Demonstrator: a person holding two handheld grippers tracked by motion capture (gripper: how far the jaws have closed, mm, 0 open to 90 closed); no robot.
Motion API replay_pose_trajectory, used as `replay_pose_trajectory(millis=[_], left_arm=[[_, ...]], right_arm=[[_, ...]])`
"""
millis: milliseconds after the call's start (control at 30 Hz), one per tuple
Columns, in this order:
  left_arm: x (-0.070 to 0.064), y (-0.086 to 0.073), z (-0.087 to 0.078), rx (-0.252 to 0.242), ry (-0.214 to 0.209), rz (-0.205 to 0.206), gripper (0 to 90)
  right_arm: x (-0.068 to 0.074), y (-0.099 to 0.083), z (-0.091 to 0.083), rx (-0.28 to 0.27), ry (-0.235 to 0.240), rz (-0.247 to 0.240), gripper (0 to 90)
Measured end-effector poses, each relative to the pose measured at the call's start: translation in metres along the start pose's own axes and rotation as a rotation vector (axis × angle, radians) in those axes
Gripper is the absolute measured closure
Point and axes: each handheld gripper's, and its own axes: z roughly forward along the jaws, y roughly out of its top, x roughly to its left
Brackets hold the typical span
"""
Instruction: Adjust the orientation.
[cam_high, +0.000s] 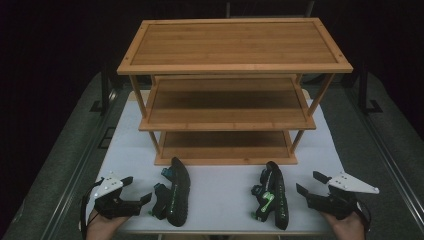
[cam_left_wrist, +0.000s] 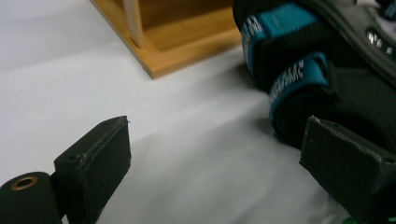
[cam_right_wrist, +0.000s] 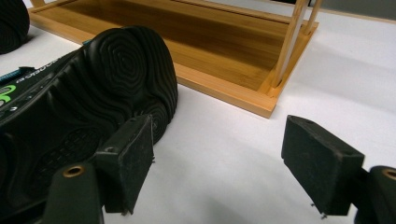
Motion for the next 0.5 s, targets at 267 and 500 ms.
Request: replay_pose_trajectory(millis=[267,500], left_arm=[[-0.004,0.0,0.011,0.043,-0.067,0.055,24.0],[-0.007,0.004,0.021,0.065,-0.123,0.084,43.1]], right_arm=[[0.001,0.0,0.001,0.0,0.006,-0.004,24.4],[0.002,0.001,0.001,0.0,0.013,-0.012,24.4]])
